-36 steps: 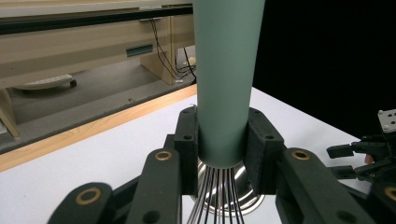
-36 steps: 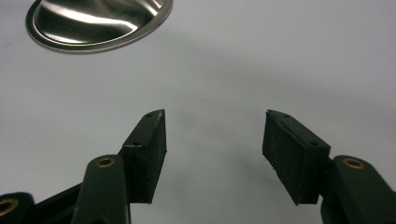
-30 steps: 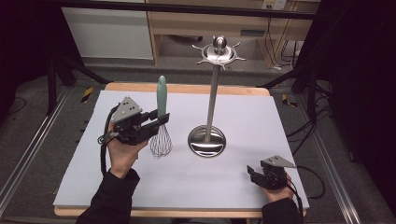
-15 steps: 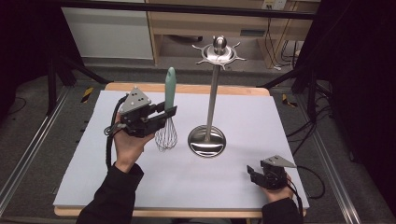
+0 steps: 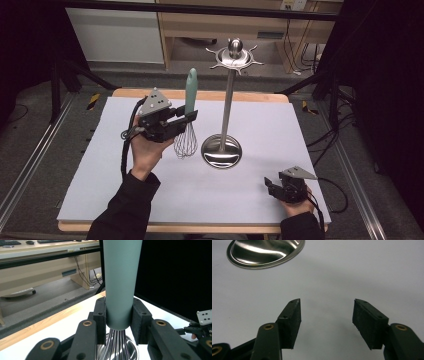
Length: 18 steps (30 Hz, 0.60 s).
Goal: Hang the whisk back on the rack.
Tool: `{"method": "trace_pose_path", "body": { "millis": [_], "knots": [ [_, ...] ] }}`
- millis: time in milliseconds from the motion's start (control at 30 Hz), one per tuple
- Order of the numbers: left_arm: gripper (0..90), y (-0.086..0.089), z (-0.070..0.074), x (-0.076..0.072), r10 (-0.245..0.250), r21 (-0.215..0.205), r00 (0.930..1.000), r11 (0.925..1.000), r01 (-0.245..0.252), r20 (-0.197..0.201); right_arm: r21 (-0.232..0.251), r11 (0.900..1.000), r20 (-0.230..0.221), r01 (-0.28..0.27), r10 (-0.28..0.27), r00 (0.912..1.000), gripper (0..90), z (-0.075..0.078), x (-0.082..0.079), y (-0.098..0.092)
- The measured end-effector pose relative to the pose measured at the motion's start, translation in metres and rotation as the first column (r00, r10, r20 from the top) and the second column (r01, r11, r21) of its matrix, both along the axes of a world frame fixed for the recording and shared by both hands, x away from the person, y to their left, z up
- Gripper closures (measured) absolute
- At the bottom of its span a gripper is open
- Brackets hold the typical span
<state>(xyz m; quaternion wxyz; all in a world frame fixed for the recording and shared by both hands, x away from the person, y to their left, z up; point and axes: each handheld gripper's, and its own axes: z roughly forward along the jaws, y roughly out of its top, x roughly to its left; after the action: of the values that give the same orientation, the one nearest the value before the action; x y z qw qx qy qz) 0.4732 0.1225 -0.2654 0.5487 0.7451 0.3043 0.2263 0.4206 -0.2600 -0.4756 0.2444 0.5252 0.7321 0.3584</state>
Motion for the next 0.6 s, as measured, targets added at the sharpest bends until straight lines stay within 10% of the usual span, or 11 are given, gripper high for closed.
{"method": "trace_pose_path", "body": {
  "millis": [600],
  "knots": [
    [68.6,-0.014,0.005,0.013,-0.007,-0.003,1.0,1.0,0.007,-0.007,0.006,1.0,0.0,-0.005,0.005,1.0,40.3,0.001,0.0,0.0]
  ]
}}
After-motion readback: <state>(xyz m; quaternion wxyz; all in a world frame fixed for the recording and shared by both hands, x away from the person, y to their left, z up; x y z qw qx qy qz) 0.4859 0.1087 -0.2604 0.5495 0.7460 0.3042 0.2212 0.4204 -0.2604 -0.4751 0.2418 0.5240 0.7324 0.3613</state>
